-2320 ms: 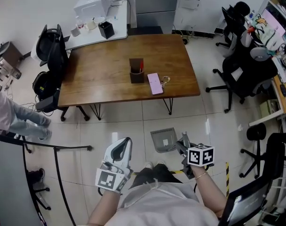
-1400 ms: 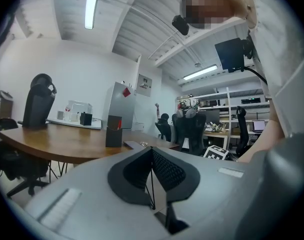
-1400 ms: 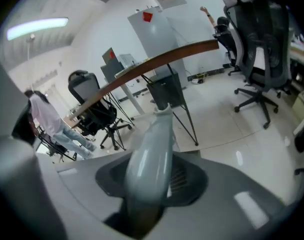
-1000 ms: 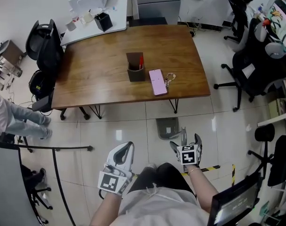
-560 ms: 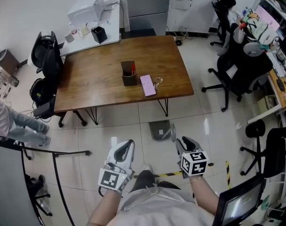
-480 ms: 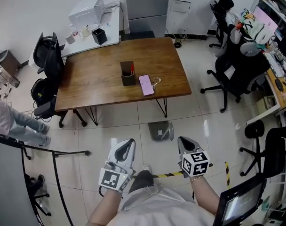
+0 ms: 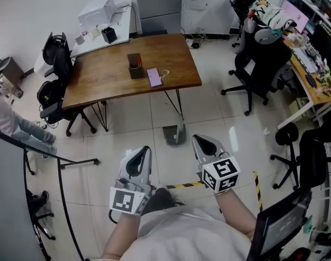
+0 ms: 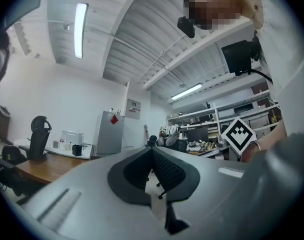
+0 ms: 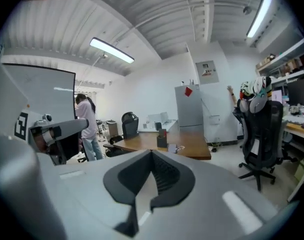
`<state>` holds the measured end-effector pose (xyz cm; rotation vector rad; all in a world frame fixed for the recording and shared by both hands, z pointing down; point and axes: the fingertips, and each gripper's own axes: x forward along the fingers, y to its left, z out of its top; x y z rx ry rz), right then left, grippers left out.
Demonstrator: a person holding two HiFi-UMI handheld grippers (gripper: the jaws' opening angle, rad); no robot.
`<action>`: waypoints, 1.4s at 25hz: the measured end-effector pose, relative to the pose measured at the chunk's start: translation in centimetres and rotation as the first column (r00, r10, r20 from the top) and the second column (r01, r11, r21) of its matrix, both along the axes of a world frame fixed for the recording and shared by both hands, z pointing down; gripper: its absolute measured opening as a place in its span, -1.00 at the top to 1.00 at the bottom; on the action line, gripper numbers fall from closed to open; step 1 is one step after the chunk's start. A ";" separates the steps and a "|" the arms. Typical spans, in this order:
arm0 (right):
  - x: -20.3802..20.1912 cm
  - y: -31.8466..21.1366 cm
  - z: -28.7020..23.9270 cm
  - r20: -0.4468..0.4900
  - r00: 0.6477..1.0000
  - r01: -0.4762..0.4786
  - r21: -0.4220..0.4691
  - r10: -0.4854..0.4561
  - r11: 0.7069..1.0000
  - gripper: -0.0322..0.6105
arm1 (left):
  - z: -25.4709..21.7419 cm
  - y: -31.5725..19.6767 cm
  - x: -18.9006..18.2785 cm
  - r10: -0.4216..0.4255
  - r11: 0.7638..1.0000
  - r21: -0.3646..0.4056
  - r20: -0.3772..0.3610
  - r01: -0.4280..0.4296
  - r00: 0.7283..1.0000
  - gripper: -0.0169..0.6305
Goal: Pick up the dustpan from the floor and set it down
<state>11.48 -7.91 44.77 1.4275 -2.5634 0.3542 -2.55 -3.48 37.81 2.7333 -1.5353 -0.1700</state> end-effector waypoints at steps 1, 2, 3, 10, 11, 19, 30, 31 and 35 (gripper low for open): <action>-0.4 1.0 -0.9 0.015 1.000 0.022 0.020 -0.022 1.000 0.89 | -0.3 0.8 0.2 0.004 1.000 -0.001 0.000 -0.004 1.000 0.90; -0.9 1.8 -1.6 0.026 0.999 0.044 0.041 -0.045 0.998 0.89 | -0.5 1.4 0.1 0.003 1.000 -0.003 -0.001 -0.003 1.000 0.90; -1.4 2.6 -2.2 0.033 0.997 0.065 0.061 -0.067 0.996 0.89 | -0.5 1.8 0.0 0.000 1.000 -0.008 -0.003 0.000 1.000 0.90; -2.2 6.7 -2.4 0.017 0.988 0.148 0.109 -0.151 0.983 0.89 | -1.2 3.9 -0.4 -0.004 1.000 0.009 0.011 0.004 1.000 0.90; -2.5 7.0 -2.2 0.015 0.987 0.158 0.108 -0.160 0.982 0.89 | -1.2 4.0 -0.6 -0.004 1.000 0.009 0.011 0.004 1.000 0.90; -4.0 7.0 -1.9 0.023 0.985 0.170 0.099 -0.173 0.980 0.89 | -0.6 4.0 -1.5 0.003 1.000 0.006 0.044 -0.003 0.999 0.90; -4.0 7.0 -1.9 -0.001 0.985 0.174 0.098 -0.175 0.980 0.89 | -0.4 4.3 -1.6 -0.007 1.000 0.008 0.045 0.007 0.999 0.90; -3.9 7.0 -1.8 -0.001 0.985 0.173 0.097 -0.173 0.980 0.89 | -0.2 4.3 -1.7 -0.009 1.000 0.000 0.048 0.009 0.999 0.90; -3.8 7.1 -1.9 -0.003 0.985 0.174 0.095 -0.175 0.980 0.89 | -0.1 4.5 -1.5 -0.005 1.000 0.001 0.039 0.005 0.999 0.90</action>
